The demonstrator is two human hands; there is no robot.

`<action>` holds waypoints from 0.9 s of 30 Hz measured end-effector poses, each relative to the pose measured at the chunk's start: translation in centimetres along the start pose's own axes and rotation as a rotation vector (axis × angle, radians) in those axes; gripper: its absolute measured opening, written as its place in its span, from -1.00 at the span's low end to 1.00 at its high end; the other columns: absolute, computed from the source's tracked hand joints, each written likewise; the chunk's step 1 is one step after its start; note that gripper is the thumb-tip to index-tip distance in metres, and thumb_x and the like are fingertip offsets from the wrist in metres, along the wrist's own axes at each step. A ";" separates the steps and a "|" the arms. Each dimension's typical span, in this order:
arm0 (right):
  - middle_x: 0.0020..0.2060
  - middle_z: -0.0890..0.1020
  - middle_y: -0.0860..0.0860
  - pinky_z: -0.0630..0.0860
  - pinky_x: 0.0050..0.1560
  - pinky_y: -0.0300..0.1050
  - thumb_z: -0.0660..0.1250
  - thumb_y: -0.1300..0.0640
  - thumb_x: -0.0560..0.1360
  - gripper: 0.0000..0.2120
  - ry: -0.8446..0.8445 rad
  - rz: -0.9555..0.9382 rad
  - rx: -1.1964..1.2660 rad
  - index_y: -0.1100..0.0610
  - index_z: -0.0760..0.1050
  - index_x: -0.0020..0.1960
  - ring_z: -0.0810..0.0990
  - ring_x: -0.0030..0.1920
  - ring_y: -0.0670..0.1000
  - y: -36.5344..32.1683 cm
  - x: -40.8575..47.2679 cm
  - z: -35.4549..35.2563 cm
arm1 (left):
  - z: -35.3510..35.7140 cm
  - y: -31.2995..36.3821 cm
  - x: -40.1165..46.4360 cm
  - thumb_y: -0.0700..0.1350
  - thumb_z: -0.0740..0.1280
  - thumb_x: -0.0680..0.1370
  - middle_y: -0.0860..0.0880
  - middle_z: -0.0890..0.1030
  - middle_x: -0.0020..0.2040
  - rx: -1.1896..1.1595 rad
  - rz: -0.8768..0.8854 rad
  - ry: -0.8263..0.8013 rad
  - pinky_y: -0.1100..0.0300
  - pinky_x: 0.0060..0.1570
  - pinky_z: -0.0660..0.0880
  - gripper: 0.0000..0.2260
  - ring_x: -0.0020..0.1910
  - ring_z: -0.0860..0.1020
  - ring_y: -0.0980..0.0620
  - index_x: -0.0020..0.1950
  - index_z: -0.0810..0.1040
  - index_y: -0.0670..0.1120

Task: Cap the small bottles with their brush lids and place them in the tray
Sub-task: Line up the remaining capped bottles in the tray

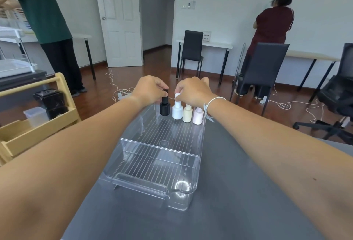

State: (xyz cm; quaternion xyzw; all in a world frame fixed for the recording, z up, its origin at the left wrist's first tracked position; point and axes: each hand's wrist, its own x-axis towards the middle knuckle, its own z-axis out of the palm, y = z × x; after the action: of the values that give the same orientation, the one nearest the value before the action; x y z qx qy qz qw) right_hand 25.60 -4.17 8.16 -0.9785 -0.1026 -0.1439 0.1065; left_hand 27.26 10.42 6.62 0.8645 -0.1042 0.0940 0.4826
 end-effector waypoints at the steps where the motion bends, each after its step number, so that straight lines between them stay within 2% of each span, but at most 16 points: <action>1: -0.09 0.65 -0.06 0.13 0.05 -0.02 0.34 0.05 0.44 -0.95 -0.003 0.004 -0.008 -0.03 0.56 -0.11 0.46 0.06 -0.01 0.1 0.0 0.1 | 0.2 -0.1 0.0 -0.31 0.39 0.43 0.00 0.52 -0.30 -0.001 -0.005 -0.007 0.42 -0.56 0.45 -0.88 -0.46 0.50 0.04 -0.06 0.60 -0.17; 3: -0.09 0.65 -0.05 0.14 0.06 -0.01 0.33 0.06 0.44 -0.96 -0.012 0.008 -0.031 -0.03 0.55 -0.12 0.48 0.06 0.00 0.1 0.1 0.1 | 0.5 -0.2 0.1 -0.31 0.39 0.43 -0.02 0.53 -0.30 -0.010 -0.010 -0.016 0.39 -0.50 0.50 -0.88 -0.44 0.51 0.02 -0.05 0.60 -0.18; 7: -0.08 0.65 -0.03 0.15 0.23 0.04 0.33 0.06 0.46 -0.93 -0.026 0.008 -0.078 -0.02 0.57 -0.07 0.47 0.10 0.02 0.3 0.1 0.2 | 1.2 -0.4 0.3 -0.32 0.39 0.43 -0.01 0.54 -0.29 -0.028 -0.007 -0.014 0.23 -0.22 0.61 -0.85 -0.35 0.55 0.01 -0.03 0.61 -0.19; 11: -0.05 0.64 -0.01 0.12 0.31 0.08 0.33 0.08 0.46 -0.92 -0.025 0.018 -0.077 -0.03 0.56 -0.06 0.47 0.13 0.03 0.6 0.0 0.3 | 1.6 -0.5 0.3 -0.31 0.39 0.43 -0.08 0.57 -0.21 0.008 0.014 -0.015 0.37 -0.34 0.56 -0.84 -0.32 0.55 0.02 0.00 0.61 -0.19; 15: -0.04 0.64 -0.01 0.09 0.33 0.09 0.32 0.11 0.46 -0.90 -0.023 0.015 -0.097 -0.02 0.57 -0.05 0.43 0.16 0.03 0.7 0.0 0.3 | 1.8 -0.8 0.4 -0.30 0.40 0.43 -0.10 0.58 -0.16 0.023 0.021 -0.006 0.43 -0.38 0.53 -0.83 -0.35 0.54 0.08 0.02 0.61 -0.18; 19: -0.05 0.64 0.00 0.10 0.30 0.07 0.31 0.14 0.46 -0.88 -0.017 0.019 -0.136 0.02 0.60 -0.05 0.44 0.14 0.04 0.6 0.1 0.6 | 2.1 -0.9 0.5 -0.28 0.40 0.44 -0.03 0.56 -0.21 0.043 0.024 0.003 0.28 -0.21 0.57 -0.82 -0.34 0.55 0.05 0.02 0.62 -0.16; 23: -0.06 0.64 0.00 0.09 0.28 0.06 0.28 0.15 0.47 -0.86 0.023 0.017 -0.140 0.02 0.60 -0.05 0.43 0.13 0.05 0.6 0.1 0.9 | 2.1 -1.0 0.6 -0.27 0.40 0.44 -0.04 0.56 -0.20 0.042 0.024 0.016 0.30 -0.21 0.56 -0.82 -0.32 0.56 0.03 0.02 0.62 -0.14; 27: -0.07 0.64 0.01 0.08 0.29 0.07 0.26 0.15 0.49 -0.85 0.057 0.017 -0.144 0.00 0.58 -0.03 0.43 0.15 0.05 0.7 0.1 1.2 | 2.1 -1.0 0.5 -0.26 0.40 0.44 -0.07 0.57 -0.14 0.051 0.026 0.025 0.20 -0.07 0.55 -0.81 -0.23 0.56 -0.01 0.04 0.62 -0.14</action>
State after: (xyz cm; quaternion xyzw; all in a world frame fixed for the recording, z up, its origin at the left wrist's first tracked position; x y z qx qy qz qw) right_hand 26.17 -4.52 6.98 -0.9799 -0.0807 -0.1778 0.0400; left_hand 28.11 9.09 4.86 0.8738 -0.1069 0.1137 0.4606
